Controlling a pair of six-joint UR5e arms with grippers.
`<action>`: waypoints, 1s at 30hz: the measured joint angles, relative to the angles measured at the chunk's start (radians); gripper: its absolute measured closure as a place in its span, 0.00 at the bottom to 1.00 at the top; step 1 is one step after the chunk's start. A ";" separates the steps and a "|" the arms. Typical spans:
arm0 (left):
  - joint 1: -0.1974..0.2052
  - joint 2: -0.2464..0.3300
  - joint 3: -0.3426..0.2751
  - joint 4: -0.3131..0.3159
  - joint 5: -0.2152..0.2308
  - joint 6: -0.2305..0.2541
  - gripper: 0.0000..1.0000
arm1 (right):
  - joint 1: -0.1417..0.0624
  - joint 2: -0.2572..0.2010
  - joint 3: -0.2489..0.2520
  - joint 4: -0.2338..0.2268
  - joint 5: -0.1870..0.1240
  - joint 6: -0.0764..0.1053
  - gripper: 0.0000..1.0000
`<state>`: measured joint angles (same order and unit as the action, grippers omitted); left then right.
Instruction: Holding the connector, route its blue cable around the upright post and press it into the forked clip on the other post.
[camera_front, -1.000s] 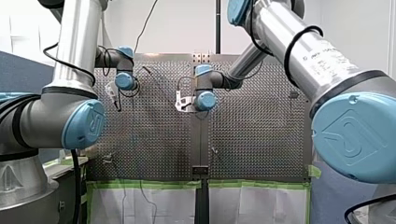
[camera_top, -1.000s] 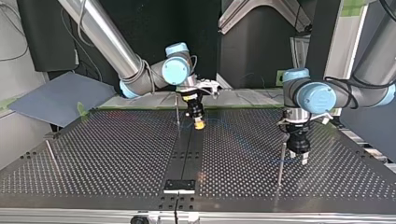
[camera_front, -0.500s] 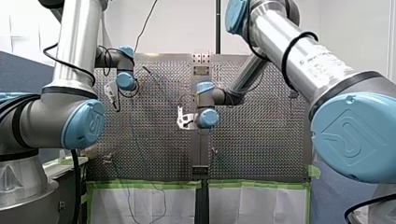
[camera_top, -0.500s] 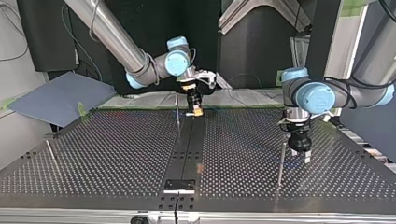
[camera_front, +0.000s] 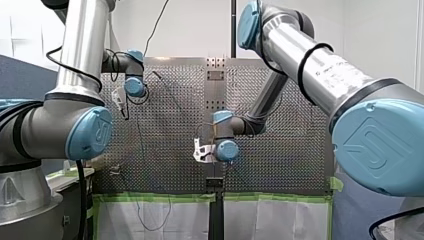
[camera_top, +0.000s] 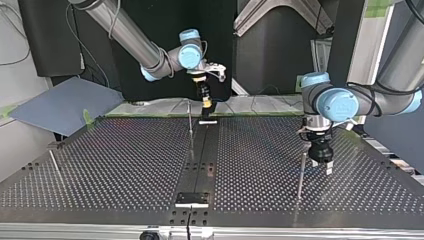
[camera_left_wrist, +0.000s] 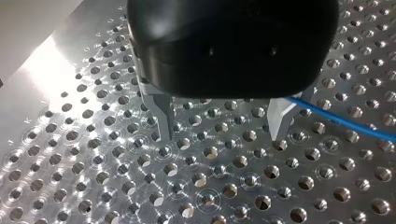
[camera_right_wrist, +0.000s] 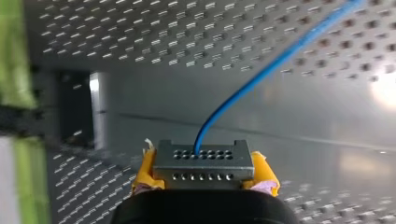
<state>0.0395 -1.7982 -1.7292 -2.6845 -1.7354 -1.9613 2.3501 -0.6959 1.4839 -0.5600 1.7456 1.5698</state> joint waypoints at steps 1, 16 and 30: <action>0.000 0.000 0.000 0.000 0.000 0.000 0.00 | 0.001 0.012 0.006 -0.007 0.012 -0.003 1.00; 0.000 0.000 0.000 0.000 0.000 -0.001 0.00 | -0.009 0.147 0.042 -0.083 0.089 -0.003 1.00; 0.002 0.000 0.000 -0.001 0.000 -0.001 0.00 | -0.077 0.267 0.058 -0.178 0.115 -0.006 1.00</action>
<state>0.0411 -1.7983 -1.7291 -2.6859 -1.7357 -1.9625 2.2727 -0.4285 1.5415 -0.7378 1.8609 1.5635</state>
